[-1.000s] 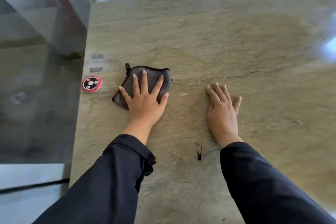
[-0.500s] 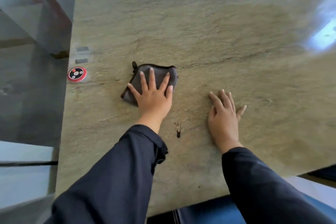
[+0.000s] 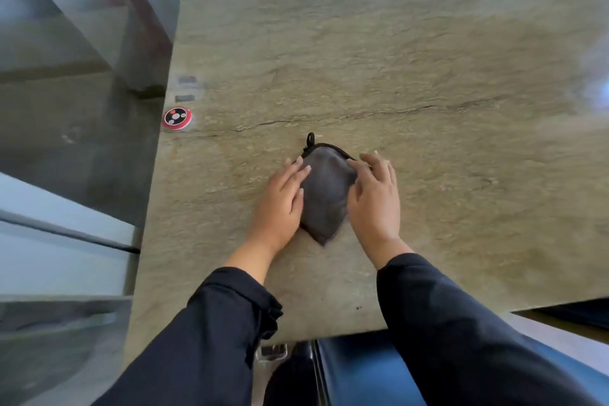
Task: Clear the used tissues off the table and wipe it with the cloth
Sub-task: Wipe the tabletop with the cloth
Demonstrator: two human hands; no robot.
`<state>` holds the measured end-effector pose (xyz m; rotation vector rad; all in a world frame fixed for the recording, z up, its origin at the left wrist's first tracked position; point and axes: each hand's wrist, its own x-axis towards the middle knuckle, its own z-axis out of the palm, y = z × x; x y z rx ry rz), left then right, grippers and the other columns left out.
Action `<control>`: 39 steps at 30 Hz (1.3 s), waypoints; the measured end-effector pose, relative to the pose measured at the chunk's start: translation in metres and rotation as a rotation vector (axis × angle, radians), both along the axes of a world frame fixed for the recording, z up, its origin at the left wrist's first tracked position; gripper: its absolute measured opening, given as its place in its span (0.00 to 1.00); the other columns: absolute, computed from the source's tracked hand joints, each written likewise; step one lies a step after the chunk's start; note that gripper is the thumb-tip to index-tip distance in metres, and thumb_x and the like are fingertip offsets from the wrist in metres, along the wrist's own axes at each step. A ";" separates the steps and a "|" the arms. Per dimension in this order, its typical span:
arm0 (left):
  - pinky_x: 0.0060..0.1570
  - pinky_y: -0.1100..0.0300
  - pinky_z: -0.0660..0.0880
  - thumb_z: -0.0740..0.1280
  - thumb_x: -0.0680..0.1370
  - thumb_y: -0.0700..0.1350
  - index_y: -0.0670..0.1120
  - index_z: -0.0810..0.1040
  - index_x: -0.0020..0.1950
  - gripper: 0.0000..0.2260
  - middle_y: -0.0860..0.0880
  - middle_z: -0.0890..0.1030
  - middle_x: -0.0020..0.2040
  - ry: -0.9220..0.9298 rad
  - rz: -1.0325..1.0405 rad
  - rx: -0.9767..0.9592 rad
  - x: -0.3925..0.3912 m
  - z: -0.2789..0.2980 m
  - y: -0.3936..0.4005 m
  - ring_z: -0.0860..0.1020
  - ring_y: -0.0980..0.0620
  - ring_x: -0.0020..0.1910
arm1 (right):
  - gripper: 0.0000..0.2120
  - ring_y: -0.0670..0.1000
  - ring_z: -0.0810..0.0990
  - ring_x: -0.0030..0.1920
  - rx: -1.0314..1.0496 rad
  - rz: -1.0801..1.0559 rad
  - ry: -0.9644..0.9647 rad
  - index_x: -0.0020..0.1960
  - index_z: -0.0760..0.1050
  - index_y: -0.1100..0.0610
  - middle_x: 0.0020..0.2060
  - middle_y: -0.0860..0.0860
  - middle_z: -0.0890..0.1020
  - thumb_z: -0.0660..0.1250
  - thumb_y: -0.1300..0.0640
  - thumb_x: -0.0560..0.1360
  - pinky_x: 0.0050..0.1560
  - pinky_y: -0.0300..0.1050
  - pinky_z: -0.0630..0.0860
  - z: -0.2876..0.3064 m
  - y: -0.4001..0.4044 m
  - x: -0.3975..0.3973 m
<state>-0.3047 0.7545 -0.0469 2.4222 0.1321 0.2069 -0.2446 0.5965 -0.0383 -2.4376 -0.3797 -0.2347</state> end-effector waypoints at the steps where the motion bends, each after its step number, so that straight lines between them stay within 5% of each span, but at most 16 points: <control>1: 0.74 0.51 0.57 0.57 0.80 0.38 0.46 0.69 0.71 0.19 0.49 0.65 0.74 -0.028 0.066 0.057 -0.012 -0.001 0.008 0.60 0.50 0.75 | 0.17 0.57 0.66 0.70 -0.009 0.120 0.038 0.62 0.76 0.60 0.64 0.56 0.75 0.61 0.66 0.74 0.71 0.55 0.63 0.000 0.011 -0.004; 5: 0.74 0.46 0.38 0.55 0.80 0.39 0.50 0.66 0.73 0.21 0.51 0.60 0.77 0.089 0.441 0.328 -0.063 -0.008 0.035 0.51 0.52 0.77 | 0.25 0.54 0.44 0.77 -0.363 0.296 0.159 0.77 0.52 0.49 0.78 0.51 0.52 0.49 0.49 0.82 0.75 0.49 0.40 -0.018 0.039 -0.010; 8: 0.75 0.48 0.40 0.47 0.82 0.49 0.50 0.56 0.77 0.23 0.53 0.53 0.78 0.229 0.512 0.318 -0.088 -0.015 0.049 0.46 0.54 0.77 | 0.25 0.59 0.37 0.76 -0.522 0.267 0.174 0.77 0.42 0.42 0.78 0.49 0.44 0.41 0.44 0.81 0.74 0.58 0.37 -0.024 0.065 -0.021; 15: 0.75 0.52 0.41 0.38 0.76 0.52 0.50 0.58 0.77 0.30 0.53 0.54 0.78 0.164 0.468 0.223 -0.091 -0.017 0.057 0.47 0.55 0.77 | 0.25 0.60 0.46 0.77 -0.617 0.754 -0.071 0.76 0.51 0.39 0.77 0.48 0.53 0.48 0.41 0.80 0.74 0.63 0.47 -0.026 0.032 -0.082; 18: 0.76 0.50 0.42 0.38 0.77 0.52 0.49 0.57 0.77 0.29 0.53 0.54 0.78 0.173 0.467 0.231 -0.093 -0.017 0.057 0.46 0.55 0.77 | 0.25 0.59 0.46 0.77 -0.648 0.567 -0.031 0.76 0.51 0.38 0.77 0.48 0.54 0.47 0.40 0.79 0.74 0.64 0.48 -0.027 0.020 -0.054; 22: 0.75 0.50 0.42 0.38 0.75 0.53 0.49 0.58 0.77 0.31 0.53 0.54 0.78 0.175 0.464 0.241 -0.091 -0.017 0.056 0.47 0.54 0.77 | 0.26 0.60 0.37 0.76 -0.603 0.323 0.138 0.76 0.45 0.39 0.78 0.48 0.45 0.44 0.41 0.79 0.73 0.64 0.36 -0.025 0.072 -0.052; 26: 0.75 0.50 0.41 0.38 0.76 0.51 0.50 0.57 0.77 0.30 0.53 0.53 0.78 0.208 0.459 0.237 -0.091 -0.020 0.060 0.46 0.54 0.77 | 0.26 0.63 0.45 0.76 -0.577 0.579 -0.008 0.76 0.54 0.41 0.77 0.51 0.54 0.49 0.42 0.78 0.72 0.68 0.46 -0.025 0.069 -0.111; 30: 0.75 0.49 0.40 0.39 0.77 0.50 0.48 0.56 0.77 0.29 0.51 0.50 0.79 0.284 0.464 0.281 -0.089 -0.016 0.055 0.45 0.52 0.78 | 0.26 0.60 0.47 0.77 -0.606 0.847 -0.152 0.76 0.53 0.39 0.77 0.49 0.54 0.52 0.41 0.79 0.73 0.64 0.48 -0.024 0.014 -0.115; 32: 0.75 0.50 0.41 0.40 0.77 0.53 0.49 0.60 0.76 0.29 0.50 0.52 0.79 0.234 0.496 0.196 -0.089 -0.009 0.040 0.47 0.52 0.78 | 0.26 0.59 0.48 0.77 -0.647 0.818 -0.186 0.76 0.53 0.39 0.77 0.48 0.55 0.51 0.40 0.79 0.73 0.63 0.49 -0.024 -0.005 -0.089; 36: 0.73 0.51 0.57 0.42 0.76 0.54 0.48 0.69 0.72 0.30 0.47 0.66 0.73 0.035 0.538 -0.109 -0.096 0.003 0.002 0.61 0.50 0.73 | 0.26 0.63 0.47 0.76 -0.601 0.481 0.024 0.76 0.55 0.41 0.77 0.52 0.56 0.47 0.41 0.78 0.73 0.66 0.46 -0.025 0.007 -0.087; 39: 0.73 0.50 0.58 0.42 0.76 0.53 0.47 0.71 0.70 0.30 0.47 0.69 0.72 0.000 0.561 -0.241 -0.095 0.007 -0.007 0.63 0.50 0.73 | 0.26 0.65 0.53 0.75 -0.610 0.686 -0.037 0.73 0.62 0.45 0.75 0.54 0.61 0.49 0.43 0.77 0.71 0.70 0.53 -0.027 0.025 -0.126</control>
